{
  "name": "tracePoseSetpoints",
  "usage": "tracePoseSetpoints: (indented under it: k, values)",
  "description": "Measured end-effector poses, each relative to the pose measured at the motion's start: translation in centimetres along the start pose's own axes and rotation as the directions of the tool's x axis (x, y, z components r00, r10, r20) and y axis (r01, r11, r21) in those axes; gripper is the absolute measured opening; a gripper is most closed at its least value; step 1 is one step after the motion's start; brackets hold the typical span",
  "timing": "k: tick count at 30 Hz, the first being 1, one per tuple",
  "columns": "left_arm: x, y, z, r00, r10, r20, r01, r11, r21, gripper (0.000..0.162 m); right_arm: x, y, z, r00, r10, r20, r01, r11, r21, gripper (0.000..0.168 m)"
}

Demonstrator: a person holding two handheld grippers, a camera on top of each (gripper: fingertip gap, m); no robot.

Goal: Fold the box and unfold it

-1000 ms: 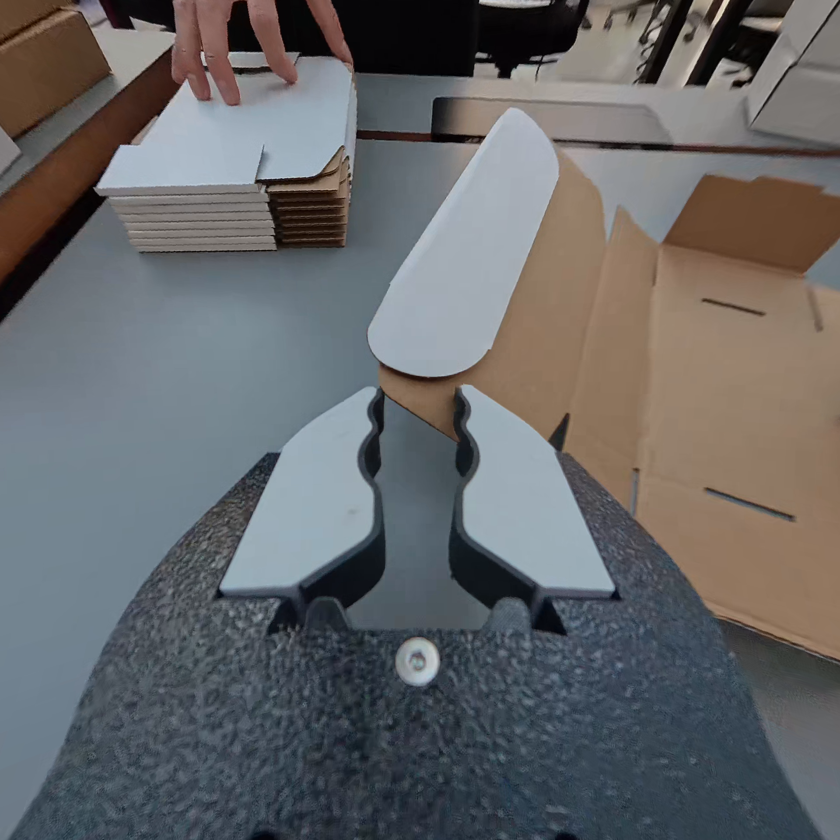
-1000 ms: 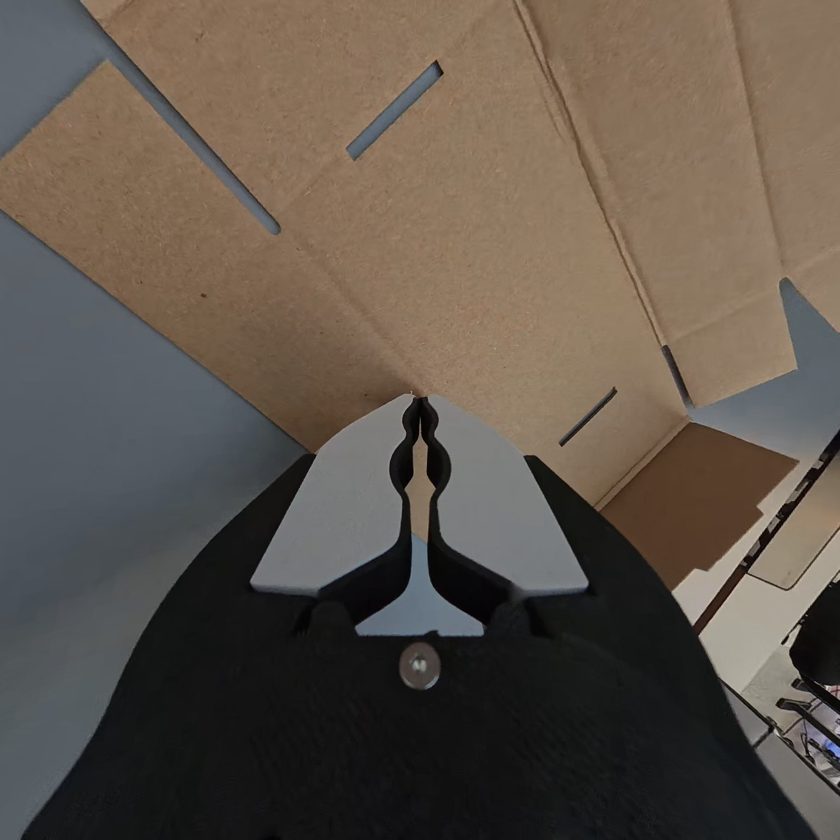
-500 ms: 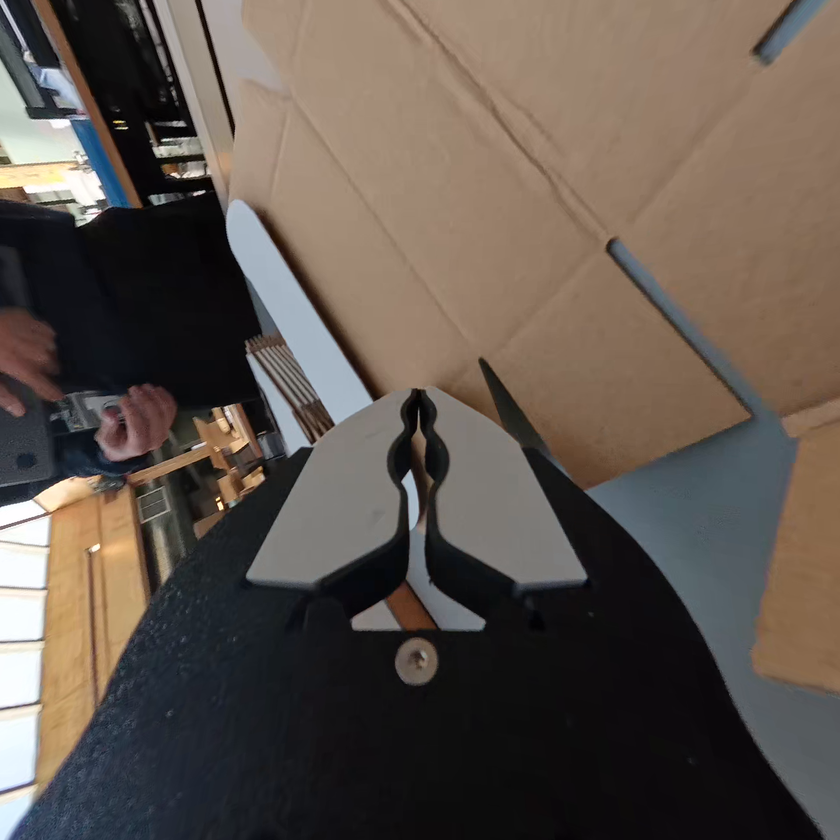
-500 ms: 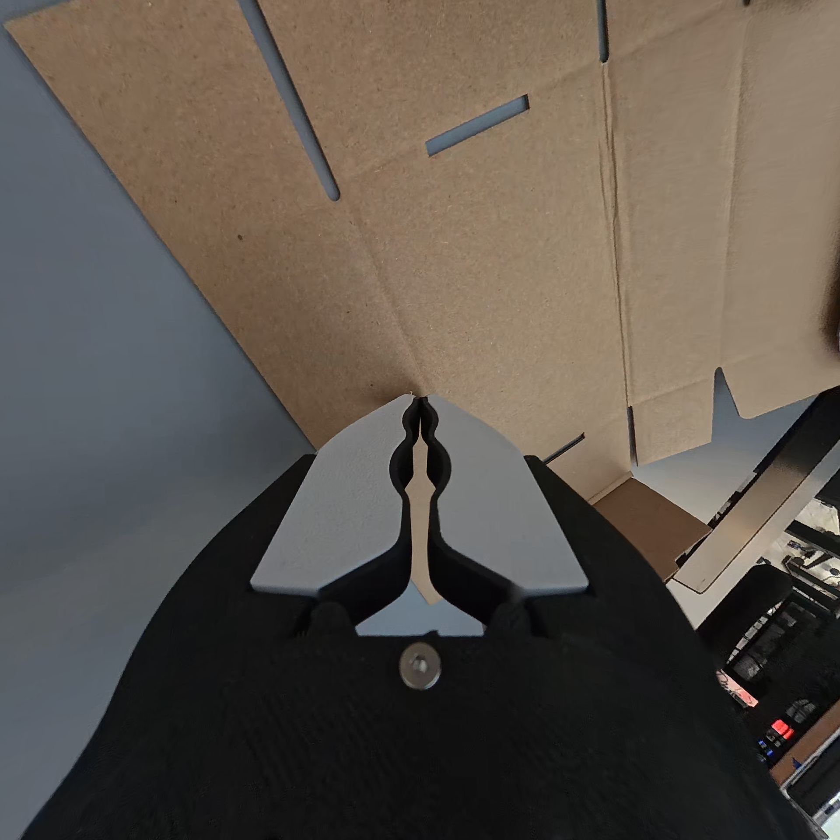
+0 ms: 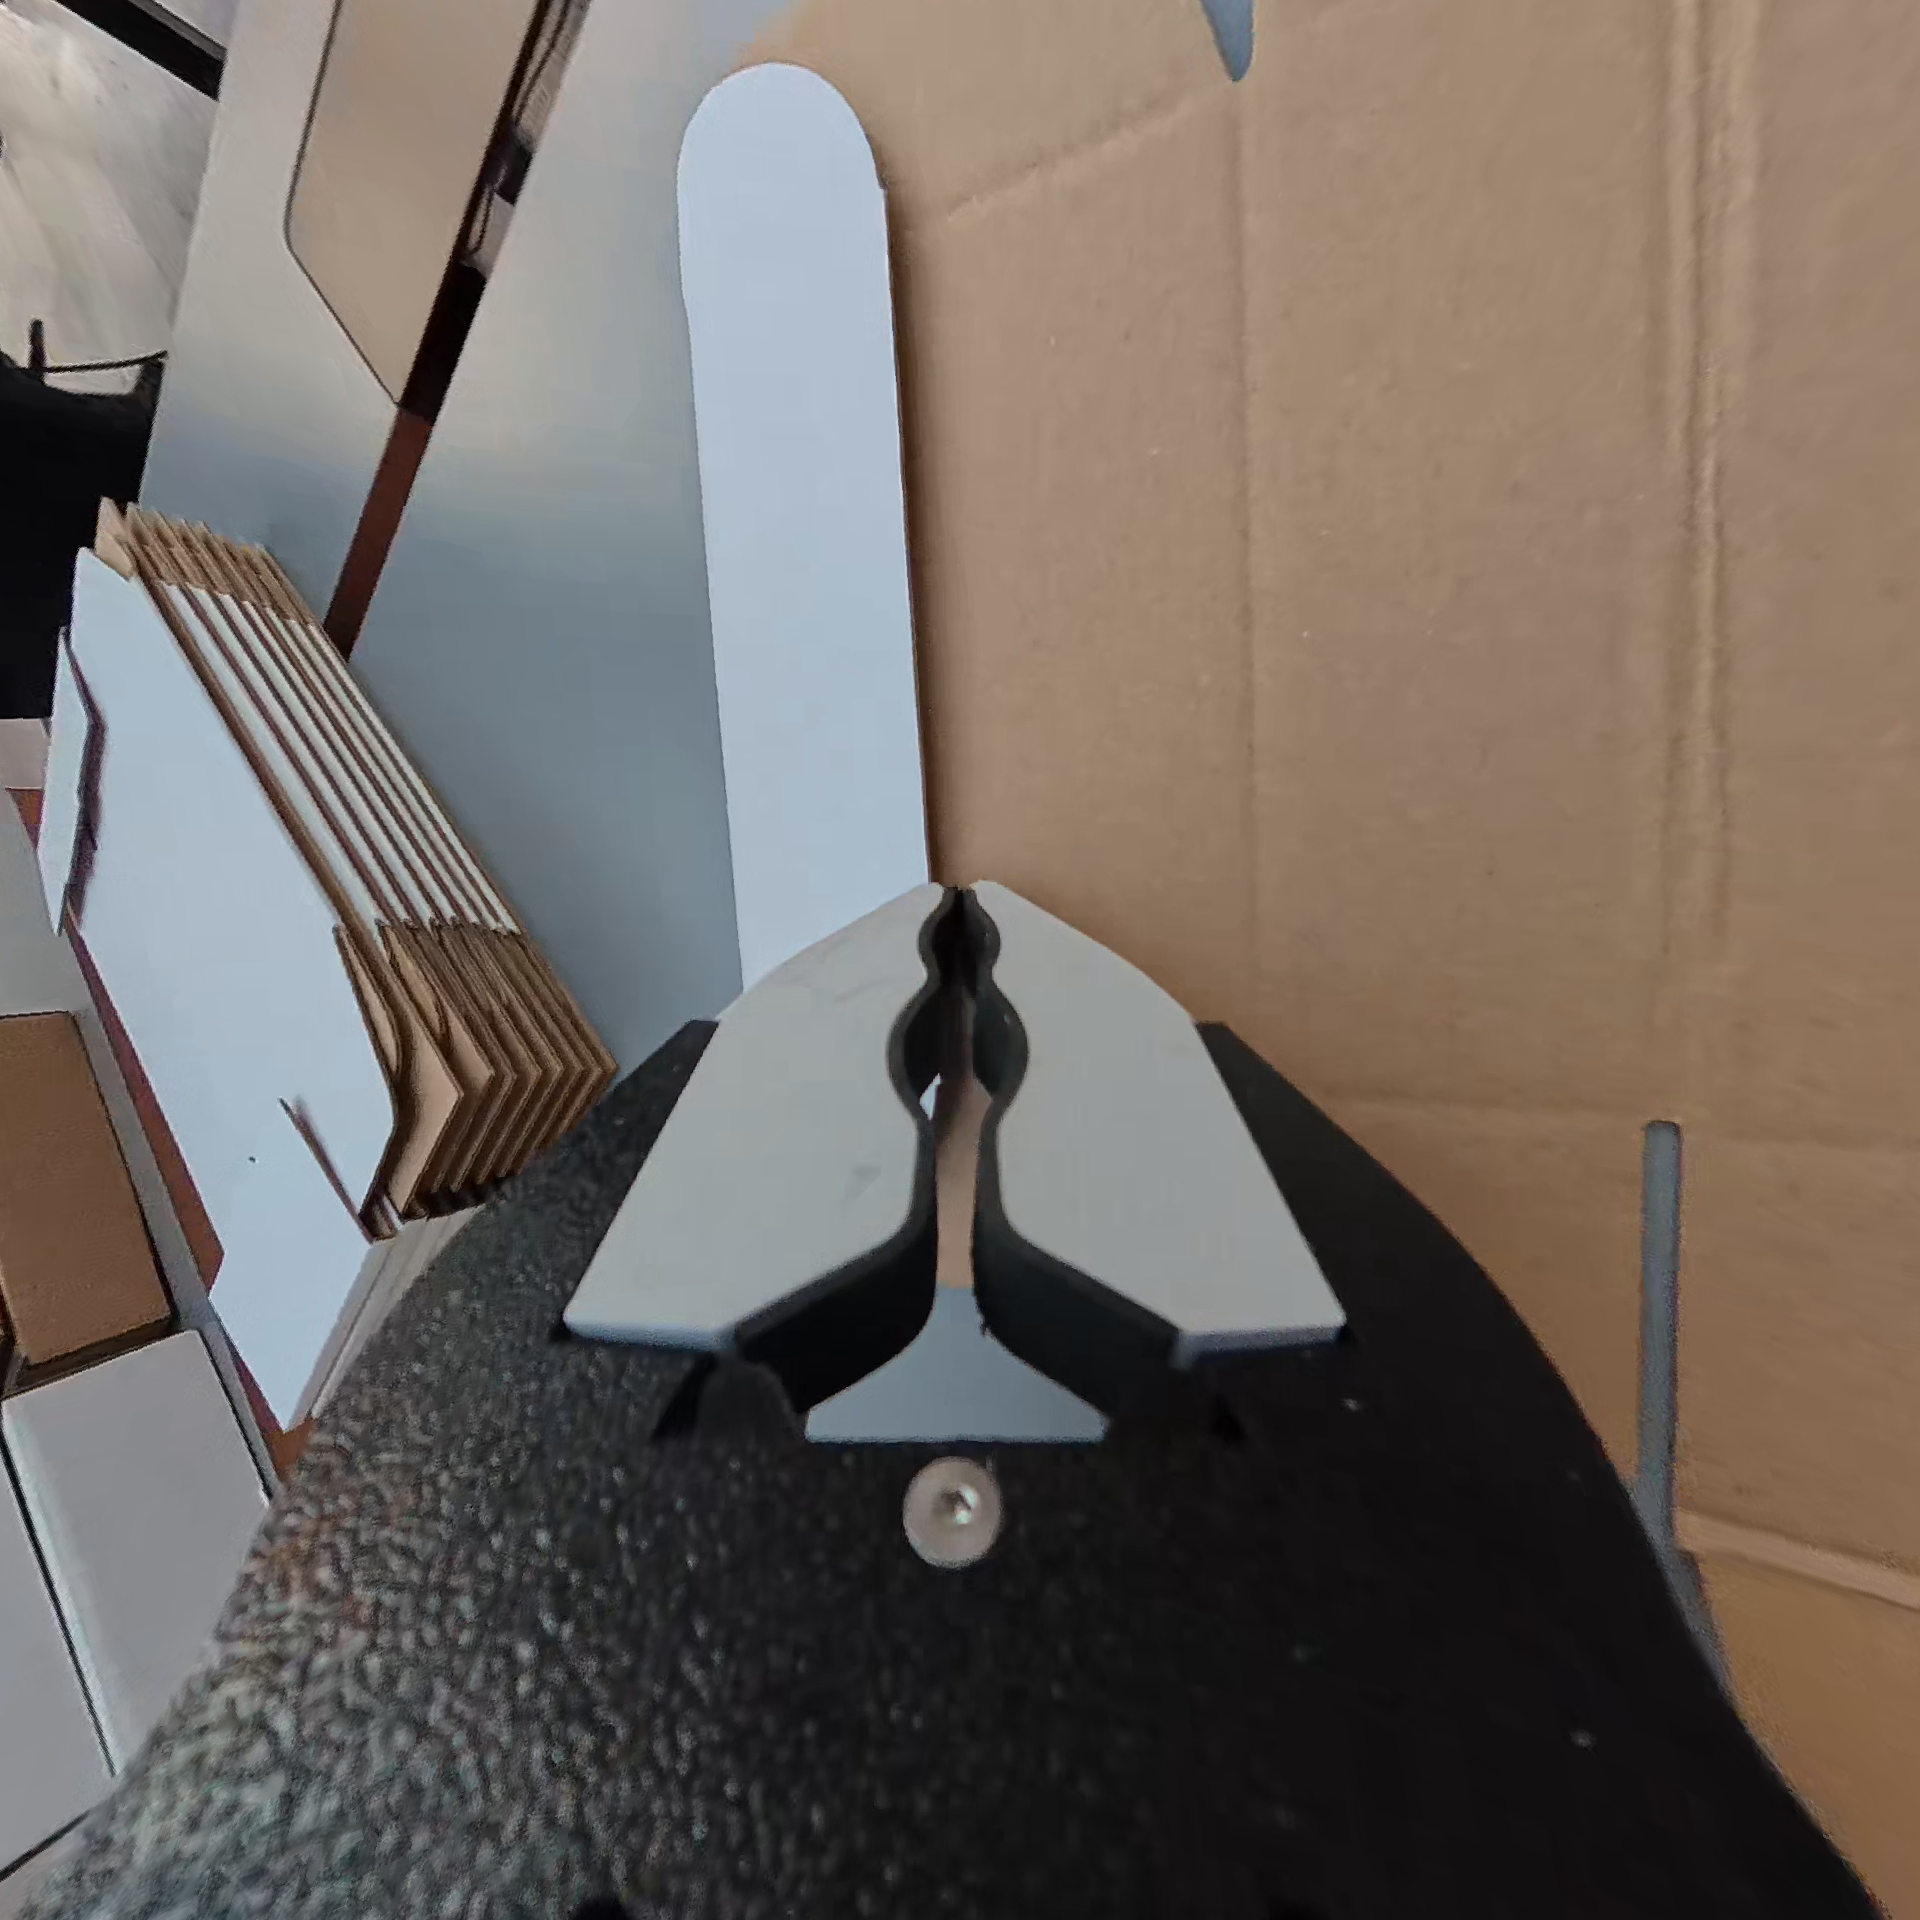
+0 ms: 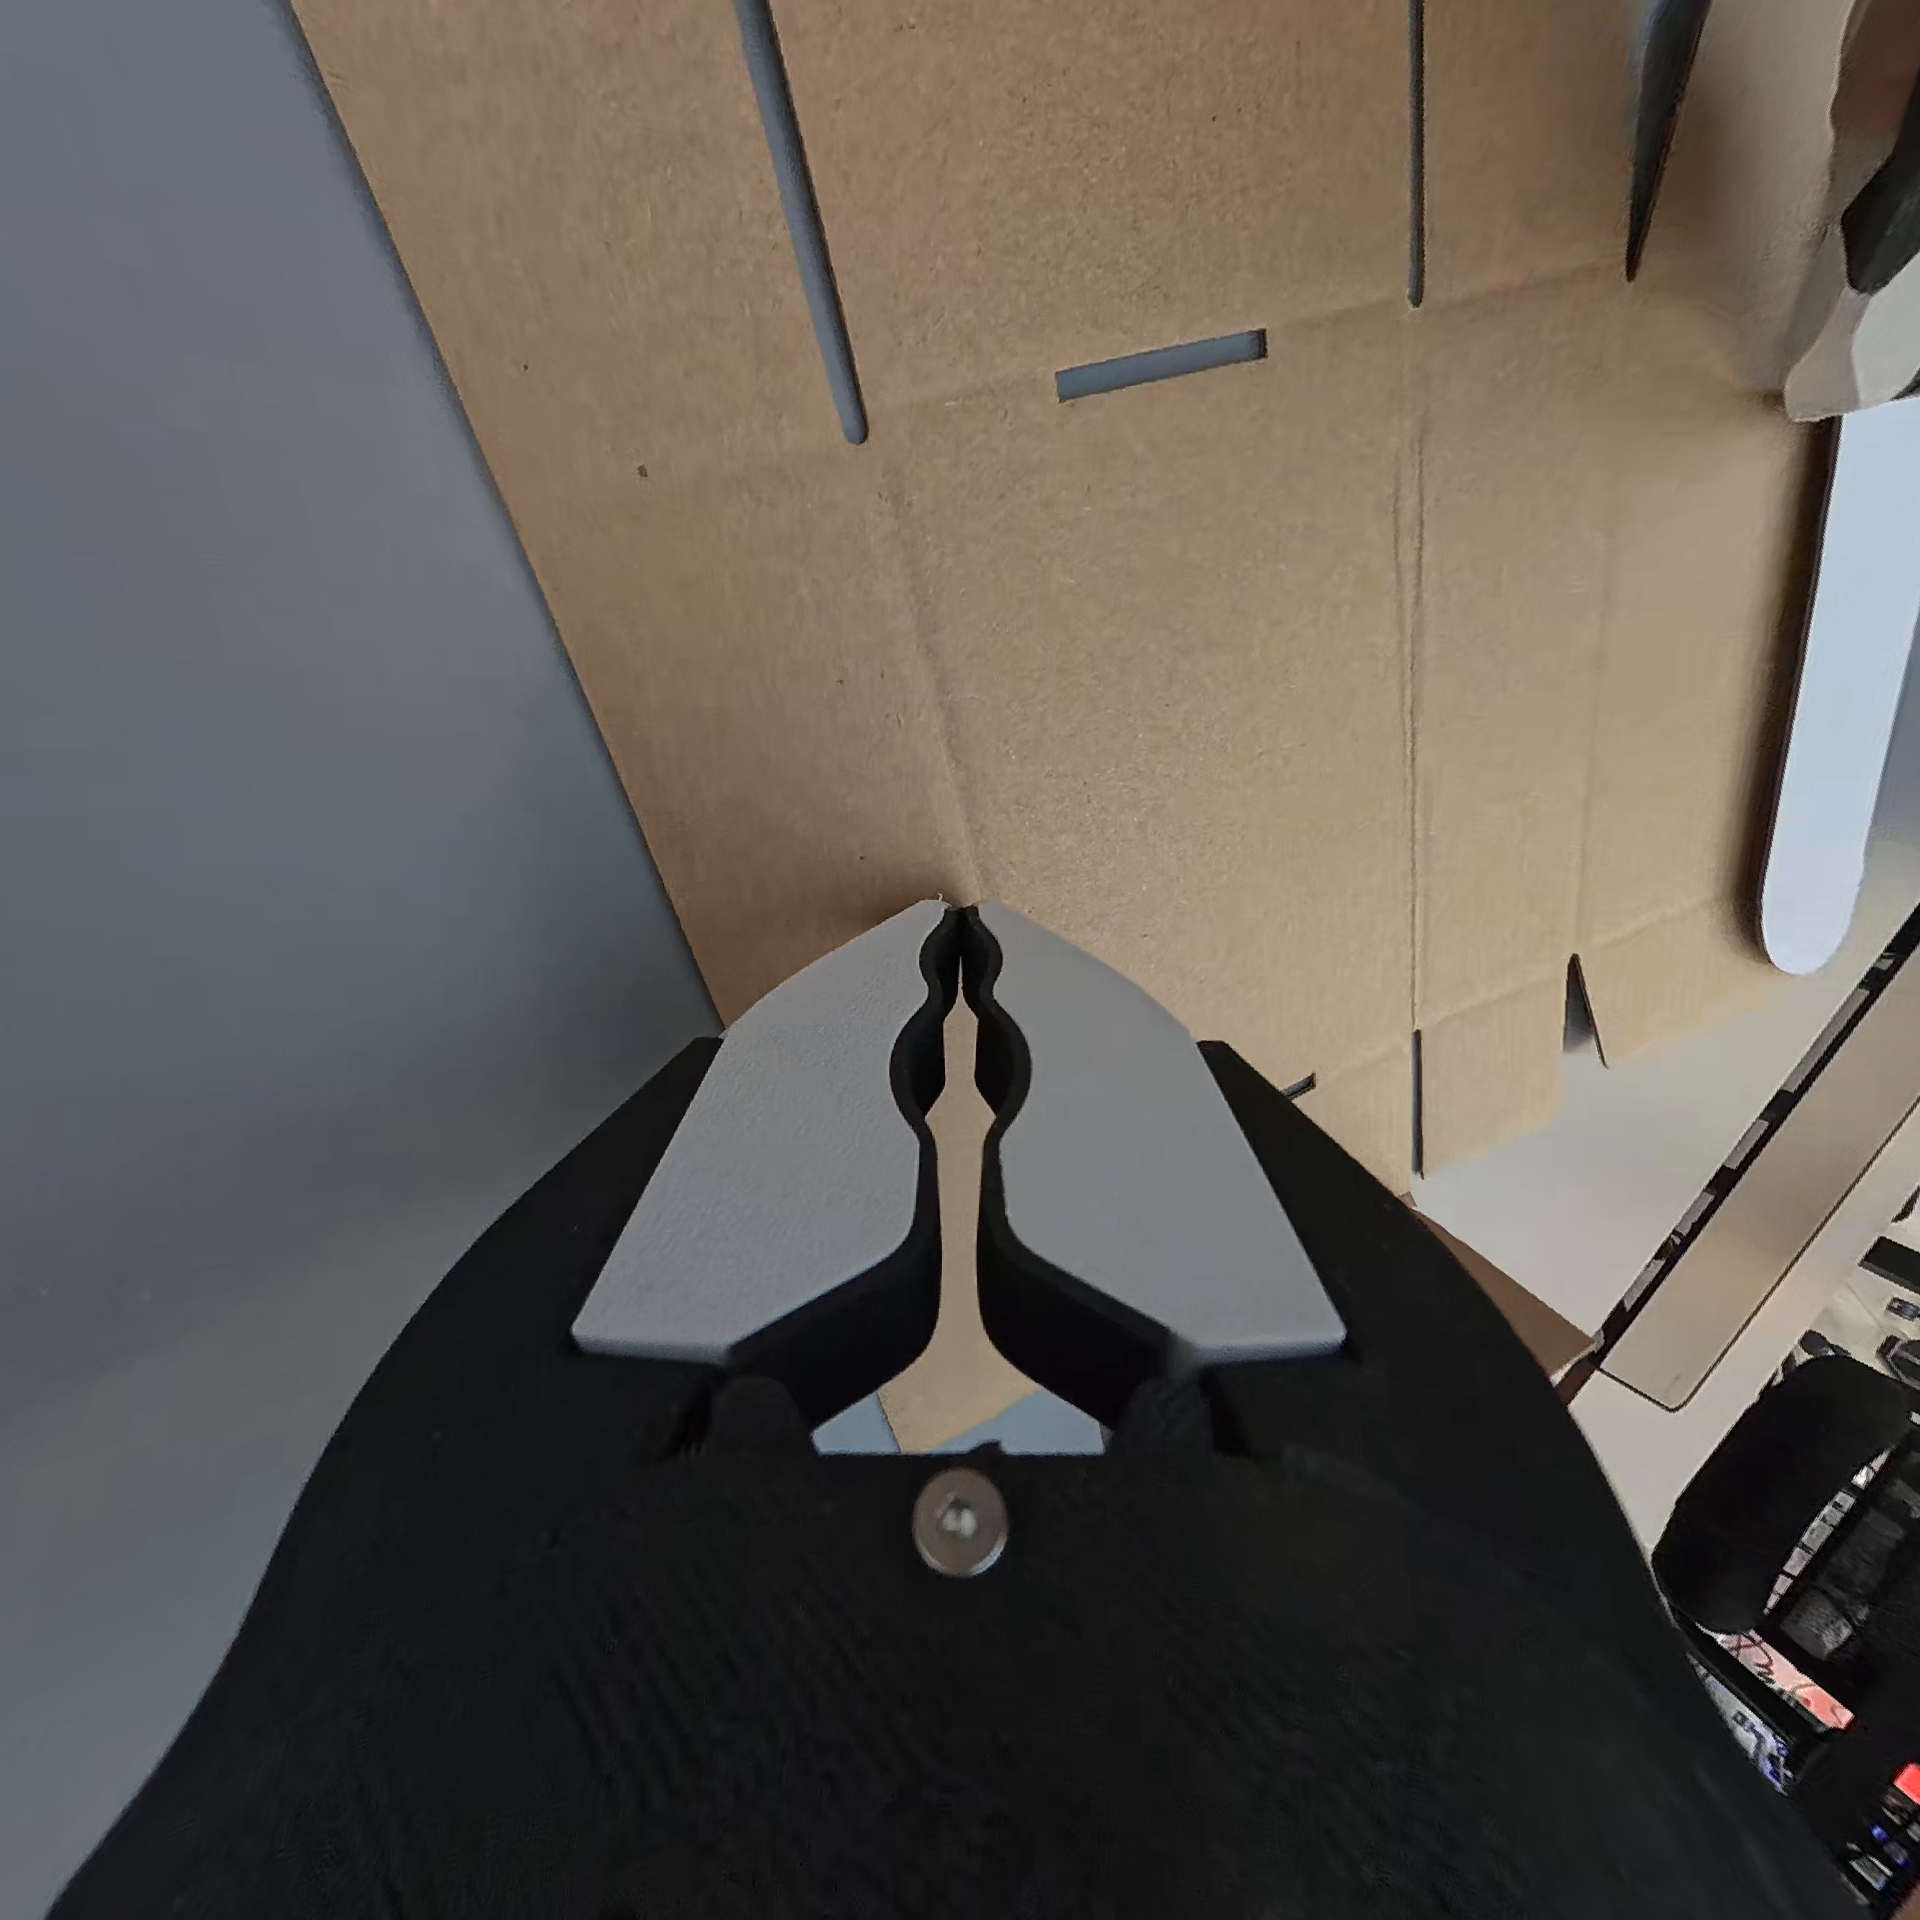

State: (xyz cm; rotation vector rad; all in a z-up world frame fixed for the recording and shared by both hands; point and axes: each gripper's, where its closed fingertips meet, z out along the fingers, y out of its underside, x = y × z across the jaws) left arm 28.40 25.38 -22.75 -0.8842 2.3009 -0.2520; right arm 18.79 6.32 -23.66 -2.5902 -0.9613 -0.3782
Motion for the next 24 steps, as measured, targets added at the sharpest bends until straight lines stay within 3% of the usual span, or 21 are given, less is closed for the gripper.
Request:
tracePoseSetpoints:
  k: [5,11,16,24]
  values:
    - [-4.0,-1.0,-0.8,0.973,0.002,0.233,-0.009,1.0,0.03,0.0,0.0,0.0,0.0,1.0,-0.008,0.002,0.008,1.0,0.01,0.0]
    - [-6.9,-1.0,0.3,0.963,0.097,0.25,-0.086,0.995,-0.055,0.0,-0.2,0.1,-0.1,0.999,0.001,0.033,-0.002,1.0,0.019,0.0]
    - [-6.2,1.3,2.3,0.984,0.148,0.098,-0.13,0.978,-0.163,0.0,-1.4,2.7,-1.2,0.988,0.112,0.108,-0.111,0.994,-0.017,0.0]
    - [-1.6,4.3,0.0,0.981,0.169,-0.096,-0.189,0.946,-0.262,0.0,-1.3,7.5,-2.3,0.934,0.336,0.124,-0.339,0.941,0.0,0.0]
